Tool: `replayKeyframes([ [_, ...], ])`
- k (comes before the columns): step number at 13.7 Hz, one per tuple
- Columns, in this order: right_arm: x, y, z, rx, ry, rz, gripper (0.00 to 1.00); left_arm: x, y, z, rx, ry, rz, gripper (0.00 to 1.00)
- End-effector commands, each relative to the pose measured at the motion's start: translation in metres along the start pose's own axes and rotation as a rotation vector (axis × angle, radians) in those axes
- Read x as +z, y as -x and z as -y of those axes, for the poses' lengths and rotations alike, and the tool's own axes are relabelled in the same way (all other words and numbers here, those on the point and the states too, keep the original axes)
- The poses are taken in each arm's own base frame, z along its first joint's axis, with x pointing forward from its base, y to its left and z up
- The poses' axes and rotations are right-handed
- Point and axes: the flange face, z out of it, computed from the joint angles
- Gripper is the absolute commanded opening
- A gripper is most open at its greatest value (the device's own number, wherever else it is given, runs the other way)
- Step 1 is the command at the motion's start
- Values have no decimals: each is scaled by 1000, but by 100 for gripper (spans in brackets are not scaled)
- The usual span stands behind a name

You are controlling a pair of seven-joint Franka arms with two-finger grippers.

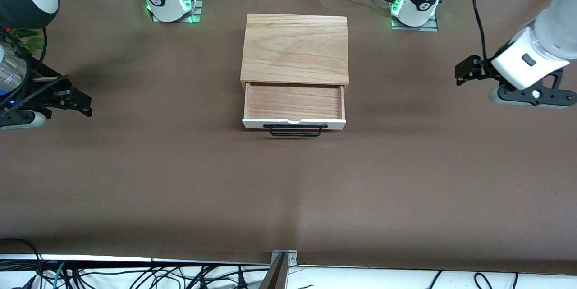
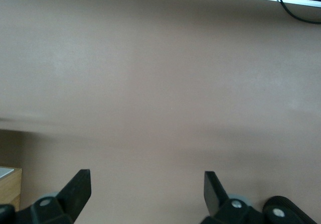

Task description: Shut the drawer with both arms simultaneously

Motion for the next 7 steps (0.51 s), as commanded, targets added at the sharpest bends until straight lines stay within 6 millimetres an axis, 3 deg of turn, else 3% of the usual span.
replayKeyframes([
  [1,-4,1,2,10,5,1,100,4,32,22,-29,2,-97,100],
  [2,-4,1,2,7,5,0,100,10,45,27,-34,4,-137,100],
  [4,-4,1,2,7,3,0,100,16,47,39,-58,5,-134,100],
  [7,-4,1,2,7,3,0,100,19,45,38,-56,2,-106,100],
])
